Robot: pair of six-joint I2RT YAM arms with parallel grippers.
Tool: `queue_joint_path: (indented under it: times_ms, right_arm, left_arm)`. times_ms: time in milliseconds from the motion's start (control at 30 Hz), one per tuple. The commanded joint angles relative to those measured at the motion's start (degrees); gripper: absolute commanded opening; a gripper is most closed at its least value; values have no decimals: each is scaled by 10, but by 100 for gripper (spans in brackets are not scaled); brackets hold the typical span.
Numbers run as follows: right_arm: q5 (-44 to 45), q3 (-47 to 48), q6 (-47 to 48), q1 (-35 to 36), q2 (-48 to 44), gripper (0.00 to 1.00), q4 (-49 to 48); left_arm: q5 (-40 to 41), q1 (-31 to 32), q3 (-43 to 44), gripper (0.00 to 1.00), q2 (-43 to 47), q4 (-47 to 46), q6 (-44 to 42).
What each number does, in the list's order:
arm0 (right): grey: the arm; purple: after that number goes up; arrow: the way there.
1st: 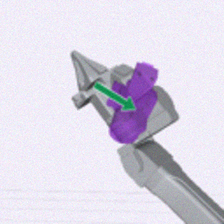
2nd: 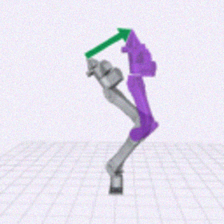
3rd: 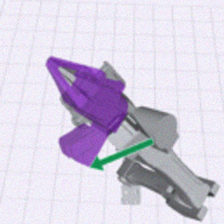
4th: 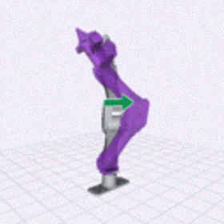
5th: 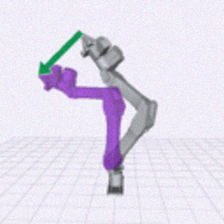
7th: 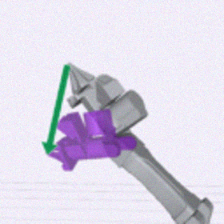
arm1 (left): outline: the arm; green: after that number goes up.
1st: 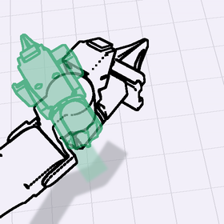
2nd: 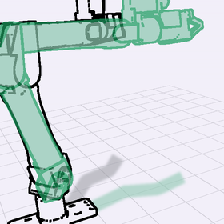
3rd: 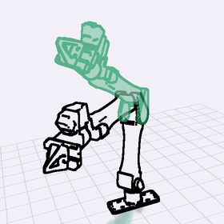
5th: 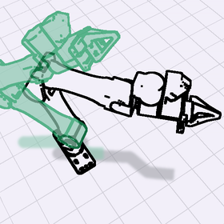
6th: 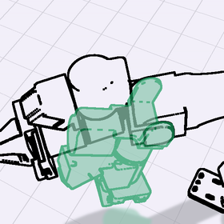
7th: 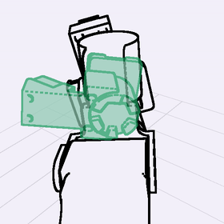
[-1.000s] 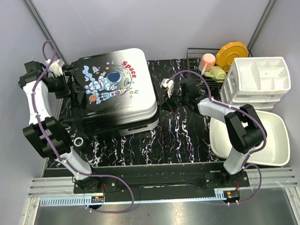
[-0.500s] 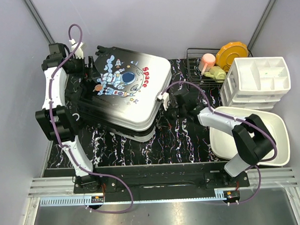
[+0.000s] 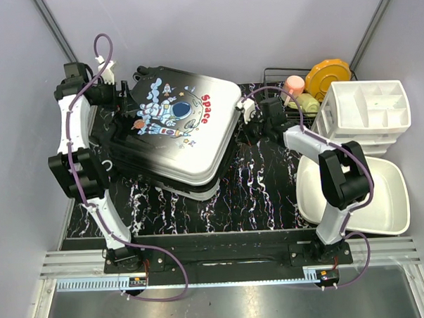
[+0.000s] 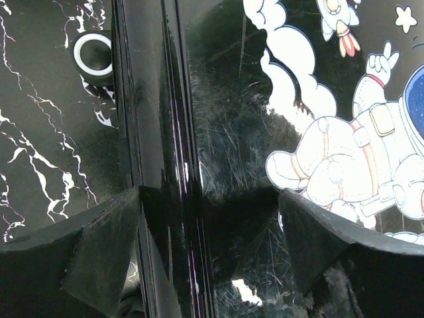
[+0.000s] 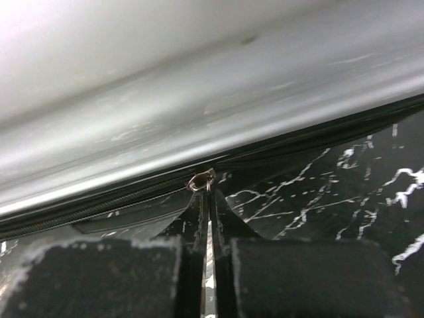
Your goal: Open, take out, and arrange the luggage
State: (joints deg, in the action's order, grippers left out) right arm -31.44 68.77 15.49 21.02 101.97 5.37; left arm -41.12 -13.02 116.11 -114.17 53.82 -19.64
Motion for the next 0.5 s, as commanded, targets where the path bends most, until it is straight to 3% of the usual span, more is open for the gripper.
queue_joint_path:
  times_ms: [0, 167, 300, 467]
  right_arm:
    - [69, 64, 22, -31, 25, 0, -93]
    - [2, 33, -4, -4, 22, 0, -105]
    - [-7, 7, -16, 40, 13, 0, -134]
    - [1, 5, -54, 98, 15, 0, -155]
  left_arm:
    - [25, -1, -5, 80, -45, 126, -54]
    - [-12, -23, 55, 98, -24, 126, -15]
    - [0, -39, 95, 99, 19, 146, -15]
    - [-8, -48, 25, 99, 121, 195, -50]
